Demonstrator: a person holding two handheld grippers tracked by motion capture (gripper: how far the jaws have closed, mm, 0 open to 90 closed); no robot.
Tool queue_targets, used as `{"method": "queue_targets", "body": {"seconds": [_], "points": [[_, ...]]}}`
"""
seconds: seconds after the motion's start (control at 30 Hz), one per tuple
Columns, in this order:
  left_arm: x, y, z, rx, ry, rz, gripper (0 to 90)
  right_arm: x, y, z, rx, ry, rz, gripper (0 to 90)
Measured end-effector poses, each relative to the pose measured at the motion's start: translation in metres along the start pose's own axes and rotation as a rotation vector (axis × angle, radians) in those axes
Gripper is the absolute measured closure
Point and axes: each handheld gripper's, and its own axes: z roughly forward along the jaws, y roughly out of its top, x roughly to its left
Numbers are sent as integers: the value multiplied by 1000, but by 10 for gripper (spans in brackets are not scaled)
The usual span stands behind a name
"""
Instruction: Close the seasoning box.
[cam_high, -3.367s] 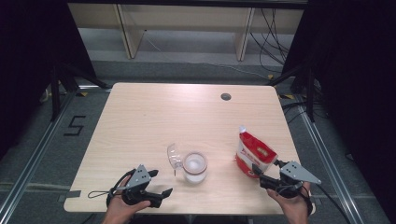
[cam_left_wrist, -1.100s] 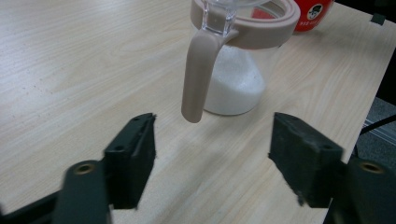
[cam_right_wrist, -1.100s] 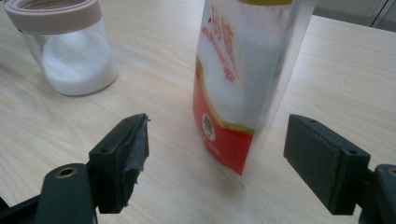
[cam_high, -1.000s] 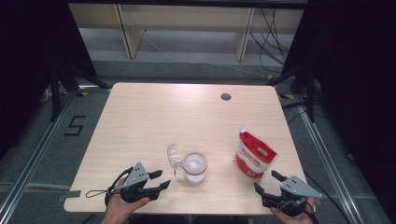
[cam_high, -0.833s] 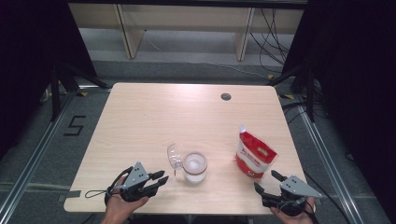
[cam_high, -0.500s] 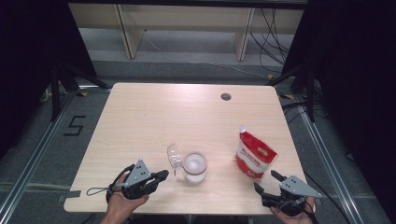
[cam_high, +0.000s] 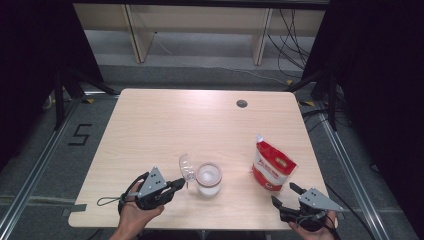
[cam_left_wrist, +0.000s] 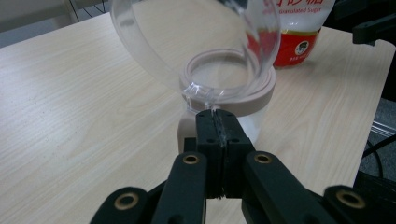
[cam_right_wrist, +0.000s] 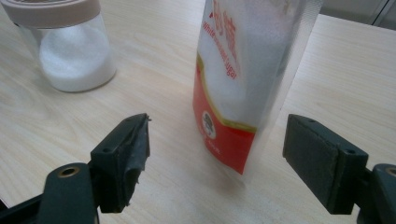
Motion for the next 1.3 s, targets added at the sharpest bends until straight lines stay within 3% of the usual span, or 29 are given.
{"method": "queue_targets", "body": {"seconds": [0.1,0.13,0.17,0.5,0.53,0.63,0.7,0.77,0.87,0.9,1.03,1.07,1.1,1.27,1.3], "points": [[-2,4,0,-7,-2,5,882,1,0,-1,-2,-12,8,237],[-1,5,0,-12,-1,11,881,3,0,-2,12,-9,44,237],[-1,6,0,-13,-6,9,881,0,0,-1,3,-8,8,237],[-3,8,5,-12,-33,23,866,0,0,-1,5,-6,9,239],[-5,8,5,-16,-31,0,860,0,0,-1,2,-3,14,239],[-4,9,6,-19,-39,23,848,0,0,-1,3,-5,13,239],[-6,9,7,-25,-45,-1,841,0,0,-1,3,-5,13,239],[-5,9,6,-26,-43,14,822,0,0,-1,3,-5,13,239],[-4,8,7,-32,-52,8,776,0,0,-1,2,-5,14,239],[-4,7,7,-33,-54,-18,776,0,0,-1,2,-5,14,239],[-2,5,4,-16,-58,3,689,0,0,-1,1,-5,13,239],[-3,4,4,-12,-54,-29,658,0,0,-1,-1,-9,7,239],[-3,3,3,-11,-52,-34,630,-1,0,-1,0,-10,2,239],[-1,-2,0,5,-67,-45,495,0,0,-2,-1,-7,18,239],[-1,-3,-1,9,-67,-41,495,2,0,-2,3,-11,40,238]]}}
